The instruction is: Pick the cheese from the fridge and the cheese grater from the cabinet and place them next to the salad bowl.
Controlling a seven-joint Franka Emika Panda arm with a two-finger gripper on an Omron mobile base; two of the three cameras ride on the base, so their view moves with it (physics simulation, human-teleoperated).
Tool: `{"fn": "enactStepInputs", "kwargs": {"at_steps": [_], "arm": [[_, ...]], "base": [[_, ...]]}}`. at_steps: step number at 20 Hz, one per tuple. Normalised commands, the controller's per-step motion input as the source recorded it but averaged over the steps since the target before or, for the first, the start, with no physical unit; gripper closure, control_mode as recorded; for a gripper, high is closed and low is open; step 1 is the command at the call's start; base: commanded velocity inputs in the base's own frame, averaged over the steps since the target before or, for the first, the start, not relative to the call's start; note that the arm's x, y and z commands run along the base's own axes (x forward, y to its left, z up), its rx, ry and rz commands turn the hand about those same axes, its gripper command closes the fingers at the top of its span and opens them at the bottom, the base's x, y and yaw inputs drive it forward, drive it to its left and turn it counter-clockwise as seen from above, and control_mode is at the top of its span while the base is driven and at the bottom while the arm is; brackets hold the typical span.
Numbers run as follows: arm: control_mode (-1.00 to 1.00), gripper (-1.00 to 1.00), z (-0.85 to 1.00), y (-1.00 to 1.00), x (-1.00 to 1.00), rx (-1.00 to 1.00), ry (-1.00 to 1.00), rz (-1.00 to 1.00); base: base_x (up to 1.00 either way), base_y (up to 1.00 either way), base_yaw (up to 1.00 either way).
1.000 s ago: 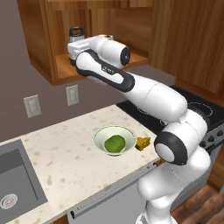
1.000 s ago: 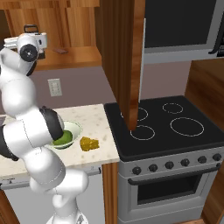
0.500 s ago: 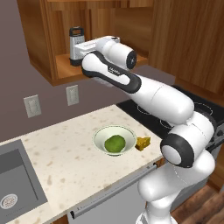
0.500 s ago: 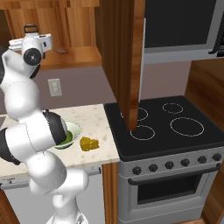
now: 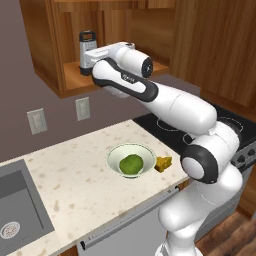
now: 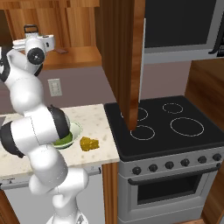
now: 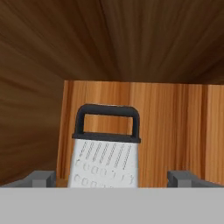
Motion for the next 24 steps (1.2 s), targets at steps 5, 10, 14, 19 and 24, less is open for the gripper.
{"fn": "enactStepInputs", "kwargs": {"at_steps": [5,10,14,19,24], "arm": [[-1.00,-1.00,-0.07,0.14,0.00,0.00,0.01,0.00],[-1.00,-1.00,-0.07,0.41,0.03,0.00,0.03,0.00],[-1.00,-1.00,0.00,-0.14,0.05,0.00,0.01,0.00],[-1.00,-1.00,0.00,-0.03,0.01,0.00,0.00,0.00],[-1.00,-1.00,-0.06,0.26,0.27,0.00,0.08,0.00]], "base": [[0.00,0.00,0.00],[0.00,0.00,0.00],[0.00,0.00,0.00],[0.00,0.00,0.00],[0.00,0.00,0.00]]}}
